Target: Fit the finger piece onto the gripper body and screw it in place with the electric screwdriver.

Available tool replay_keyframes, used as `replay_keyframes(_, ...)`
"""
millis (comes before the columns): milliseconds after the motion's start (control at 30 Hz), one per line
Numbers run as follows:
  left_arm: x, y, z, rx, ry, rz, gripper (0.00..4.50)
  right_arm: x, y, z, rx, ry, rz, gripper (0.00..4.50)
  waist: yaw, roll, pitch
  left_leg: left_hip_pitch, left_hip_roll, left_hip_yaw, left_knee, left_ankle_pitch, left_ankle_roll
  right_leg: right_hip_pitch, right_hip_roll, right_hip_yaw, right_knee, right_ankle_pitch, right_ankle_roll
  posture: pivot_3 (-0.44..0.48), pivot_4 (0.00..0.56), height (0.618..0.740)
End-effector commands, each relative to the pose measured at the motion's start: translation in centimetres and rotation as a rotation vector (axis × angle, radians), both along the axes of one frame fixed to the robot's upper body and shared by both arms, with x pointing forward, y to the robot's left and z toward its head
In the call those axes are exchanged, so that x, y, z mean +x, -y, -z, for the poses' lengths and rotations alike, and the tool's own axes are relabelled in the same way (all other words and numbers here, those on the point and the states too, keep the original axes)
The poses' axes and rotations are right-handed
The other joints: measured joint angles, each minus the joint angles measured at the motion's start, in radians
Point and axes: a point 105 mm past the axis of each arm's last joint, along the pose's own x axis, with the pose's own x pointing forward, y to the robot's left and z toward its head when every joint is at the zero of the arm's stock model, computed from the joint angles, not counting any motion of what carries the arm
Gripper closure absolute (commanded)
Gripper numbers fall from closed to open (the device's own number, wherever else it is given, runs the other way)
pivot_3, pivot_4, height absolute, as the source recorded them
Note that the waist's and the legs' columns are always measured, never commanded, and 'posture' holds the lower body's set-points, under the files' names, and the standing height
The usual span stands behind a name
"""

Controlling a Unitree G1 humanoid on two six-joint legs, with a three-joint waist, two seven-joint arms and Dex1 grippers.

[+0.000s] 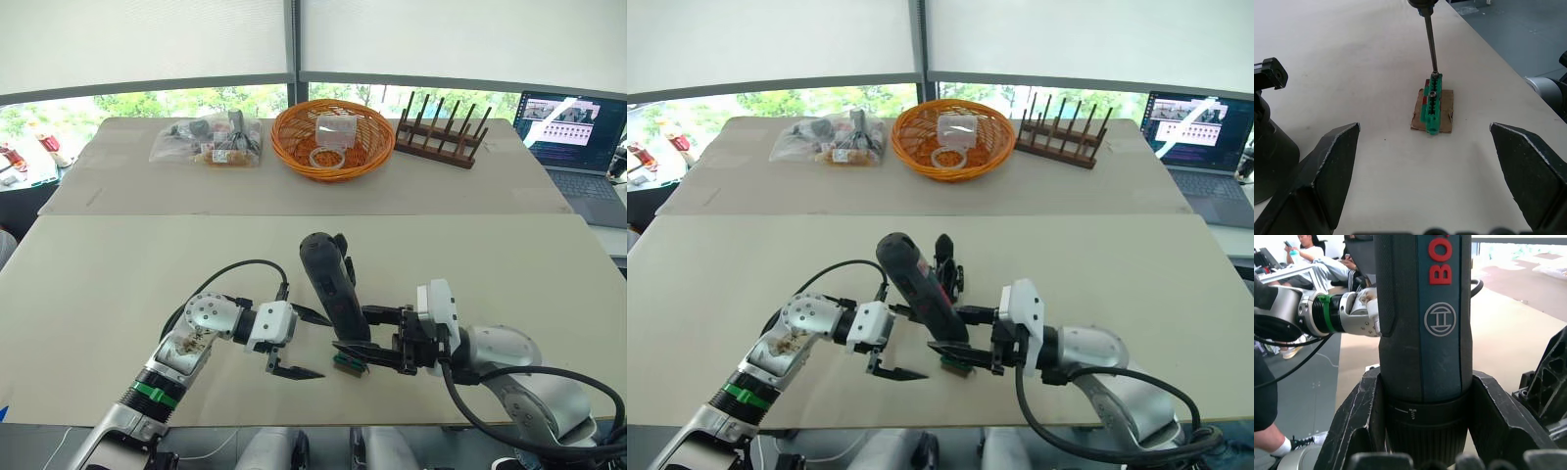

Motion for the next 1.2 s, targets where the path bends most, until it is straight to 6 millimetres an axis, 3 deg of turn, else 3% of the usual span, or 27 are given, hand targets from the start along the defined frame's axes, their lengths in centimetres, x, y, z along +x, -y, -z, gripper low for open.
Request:
replay_keyframes(33, 0.2, 0.3, -0.6, -0.015, 0.032, 0.013, 0.0, -0.6, -0.3, -1.5, 0.019, 0.059, -0.041, 2.59, 0.001, 0.0, 0.0, 0.0, 0.0, 0.0, 0.0, 0.0, 0.0, 0.0, 0.0, 0.0, 0.0, 0.0, 0.0, 0.0, 0.15, 0.74)
replay_keyframes(600, 0.1, 0.5, -0.5, -0.022, 0.034, 0.008, 0.0, -0.2, 0.5, -1.6, -0.054, 0.142, -0.03, 2.59, 0.007, 0.0, 0.0, -0.001, 0.0, 0.0, 0.0, 0.0, 0.001, 0.0, -0.001, -0.001, -0.001, 0.0, 0.0, 0.0, 0.15, 0.74)
replay_keyframes(900, -0.1, 0.5, -0.4, -0.019, 0.019, 0.024, 0.0, -0.9, 1.0, -5.1, 0.121, 0.12, 0.011, 2.59, 0.008, 0.0, 0.0, -0.001, 0.0, 0.0, 0.0, -0.001, 0.001, -0.001, -0.001, -0.001, -0.001, 0.0, 0.0, 0.0, 0.15, 0.74)
replay_keyframes(1200, -0.1, 0.8, -0.5, -0.023, 0.006, 0.049, 0.0, -1.6, 0.6, -5.4, 0.239, 0.068, 0.126, 2.59, 0.015, 0.0, 0.0, -0.002, 0.0, 0.0, 0.0, -0.002, 0.002, -0.001, -0.002, -0.001, -0.001, 0.0, 0.0, 0.0, 0.15, 0.74)
